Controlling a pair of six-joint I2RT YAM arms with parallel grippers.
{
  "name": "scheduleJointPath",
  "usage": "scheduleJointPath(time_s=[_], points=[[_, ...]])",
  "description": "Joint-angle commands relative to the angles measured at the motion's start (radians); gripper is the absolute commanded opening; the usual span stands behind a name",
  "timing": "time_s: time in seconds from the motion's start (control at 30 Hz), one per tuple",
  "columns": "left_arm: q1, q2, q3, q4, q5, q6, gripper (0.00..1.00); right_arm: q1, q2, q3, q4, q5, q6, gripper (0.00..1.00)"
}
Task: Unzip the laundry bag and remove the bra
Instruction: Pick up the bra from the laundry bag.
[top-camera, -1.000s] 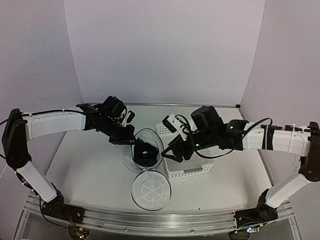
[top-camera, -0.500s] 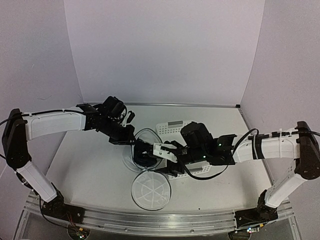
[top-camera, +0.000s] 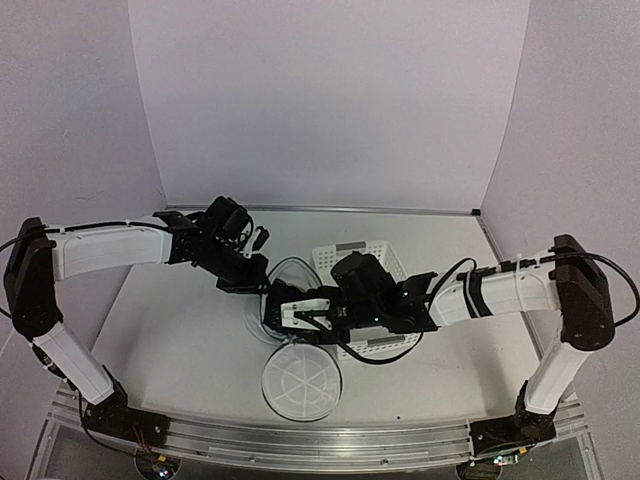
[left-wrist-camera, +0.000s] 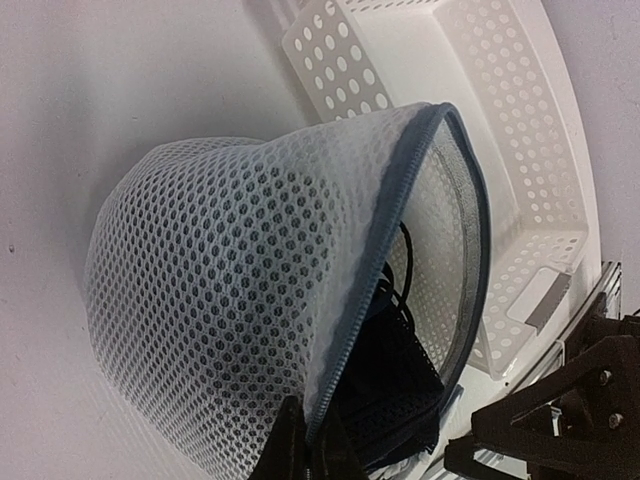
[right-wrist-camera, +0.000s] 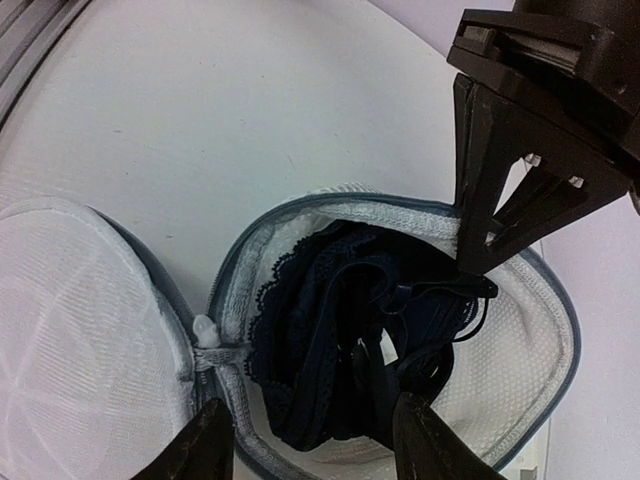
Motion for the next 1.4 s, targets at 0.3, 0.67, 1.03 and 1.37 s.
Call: scheduleJointPath(time_s=[0.3,0.67,1.03,1.37], points=[[-0.004,-0.027,0.006,0.017,-0.008,0.03,0.0,0.009,0.086,0.116,0.029,0.023,-0.015,0.49],[-0.004,-0.03,0.006,0.015,-0.011,0.03,0.0,0.021,0.089,0.106,-0.018,-0.011,-0.006,0.48],[-0.004,-0.022,0.011,0.015,-0.008,0.03,0.0,0.036,0.058,0.089,-0.021,-0.001,0.003,0.48],[-0.005,-0.024,0.008,0.013,-0.009,0.031,0.0,0.039,0.082,0.111,-0.029,0.022,0.005,0.46]])
